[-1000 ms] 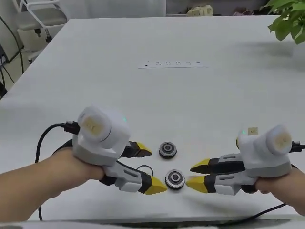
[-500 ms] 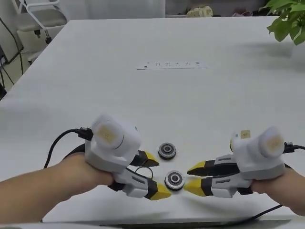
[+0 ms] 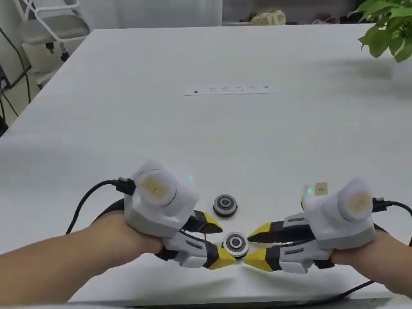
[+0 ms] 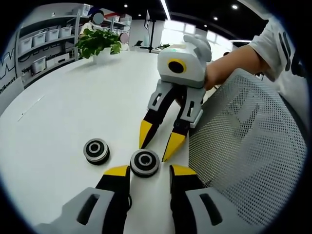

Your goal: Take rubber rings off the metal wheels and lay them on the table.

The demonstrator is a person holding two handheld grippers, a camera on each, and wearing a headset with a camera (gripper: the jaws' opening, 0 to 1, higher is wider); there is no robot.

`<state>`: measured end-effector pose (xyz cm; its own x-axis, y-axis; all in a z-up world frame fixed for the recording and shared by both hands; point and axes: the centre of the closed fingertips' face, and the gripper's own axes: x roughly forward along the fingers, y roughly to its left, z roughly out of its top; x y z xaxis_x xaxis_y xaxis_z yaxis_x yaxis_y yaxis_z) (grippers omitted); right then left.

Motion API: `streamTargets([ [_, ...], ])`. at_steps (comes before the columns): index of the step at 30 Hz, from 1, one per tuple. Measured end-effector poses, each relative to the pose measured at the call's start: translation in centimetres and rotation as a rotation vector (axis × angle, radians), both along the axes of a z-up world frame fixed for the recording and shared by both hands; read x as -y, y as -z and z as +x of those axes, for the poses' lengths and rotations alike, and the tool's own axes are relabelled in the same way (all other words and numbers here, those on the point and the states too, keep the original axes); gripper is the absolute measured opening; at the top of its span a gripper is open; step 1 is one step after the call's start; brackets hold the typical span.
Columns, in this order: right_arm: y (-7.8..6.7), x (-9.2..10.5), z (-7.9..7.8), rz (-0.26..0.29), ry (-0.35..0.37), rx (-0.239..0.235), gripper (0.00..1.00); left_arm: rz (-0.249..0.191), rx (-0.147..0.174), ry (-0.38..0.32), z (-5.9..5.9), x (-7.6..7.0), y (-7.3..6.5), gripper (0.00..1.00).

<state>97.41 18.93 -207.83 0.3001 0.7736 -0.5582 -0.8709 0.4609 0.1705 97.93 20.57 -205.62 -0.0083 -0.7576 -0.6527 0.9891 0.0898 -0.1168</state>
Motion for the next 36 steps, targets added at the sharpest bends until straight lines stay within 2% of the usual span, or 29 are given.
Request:
streamTargets([
  [7, 0.1, 0.1, 0.0, -0.002, 0.001, 0.001, 0.22, -0.007, 0.000, 0.001, 0.0, 0.7, 0.2, 0.22],
  [13, 0.1, 0.1, 0.0, 0.000, 0.004, -0.001, 0.21, -0.002, 0.017, 0.005, 0.0, 1.1, 0.5, 0.19],
  [15, 0.2, 0.1, -0.1, 0.000, 0.005, -0.002, 0.21, -0.005, 0.073, 0.011, 0.4, 1.2, 0.3, 0.14],
  [16, 0.2, 0.1, -0.1, 0.002, 0.007, -0.004, 0.21, -0.003, 0.092, 0.010, 0.6, 1.2, 0.4, 0.12],
  [20, 0.4, 0.3, 0.0, 0.001, 0.007, -0.004, 0.21, 0.008, 0.081, 0.021, 0.3, 1.1, 0.8, 0.10],
  [21, 0.4, 0.3, 0.1, -0.001, 0.006, -0.003, 0.21, 0.002, 0.094, 0.025, 0.4, 1.2, 0.8, 0.11],
  [27, 0.3, 0.1, 0.1, -0.001, 0.005, 0.000, 0.21, 0.011, 0.126, 0.030, 1.0, 1.4, 1.0, 0.09],
  [36, 0.2, 0.1, 0.2, 0.002, 0.007, 0.008, 0.22, 0.007, 0.142, 0.017, 0.9, 1.5, 0.9, 0.08],
])
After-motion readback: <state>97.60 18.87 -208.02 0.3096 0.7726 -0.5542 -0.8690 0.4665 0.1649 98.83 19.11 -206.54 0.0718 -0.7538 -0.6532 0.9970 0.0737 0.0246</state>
